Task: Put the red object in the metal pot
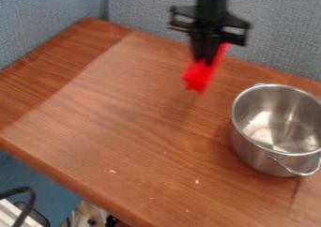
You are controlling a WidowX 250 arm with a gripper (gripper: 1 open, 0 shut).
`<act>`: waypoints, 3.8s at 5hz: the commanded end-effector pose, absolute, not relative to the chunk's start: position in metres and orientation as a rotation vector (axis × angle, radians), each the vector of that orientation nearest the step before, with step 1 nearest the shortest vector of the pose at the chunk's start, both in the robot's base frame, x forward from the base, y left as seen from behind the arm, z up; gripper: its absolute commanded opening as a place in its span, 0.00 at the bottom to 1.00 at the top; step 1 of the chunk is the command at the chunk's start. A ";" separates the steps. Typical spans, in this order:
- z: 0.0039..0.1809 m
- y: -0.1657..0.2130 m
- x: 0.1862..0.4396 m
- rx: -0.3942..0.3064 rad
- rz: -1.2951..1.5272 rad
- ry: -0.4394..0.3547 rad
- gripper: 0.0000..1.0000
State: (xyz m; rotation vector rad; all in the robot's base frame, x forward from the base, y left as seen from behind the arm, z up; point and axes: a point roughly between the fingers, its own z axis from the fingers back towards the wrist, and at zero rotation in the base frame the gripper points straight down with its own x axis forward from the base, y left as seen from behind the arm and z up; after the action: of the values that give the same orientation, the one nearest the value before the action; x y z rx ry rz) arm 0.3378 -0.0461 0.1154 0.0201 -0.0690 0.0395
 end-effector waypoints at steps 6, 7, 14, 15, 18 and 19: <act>0.151 -0.080 0.341 -0.025 -0.061 -0.147 0.00; 0.152 -0.080 0.340 -0.025 -0.076 -0.149 0.00; 0.154 -0.085 0.334 -0.019 -0.169 -0.179 0.00; 0.154 -0.087 0.332 -0.027 -0.179 -0.182 0.00; 0.143 -0.112 0.325 -0.073 -0.192 -0.230 0.00; 0.137 -0.118 0.326 -0.073 -0.192 -0.241 0.00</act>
State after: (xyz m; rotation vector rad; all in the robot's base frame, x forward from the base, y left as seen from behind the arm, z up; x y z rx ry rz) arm 0.3265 -0.1137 0.1230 -0.0637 -0.1996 -0.1797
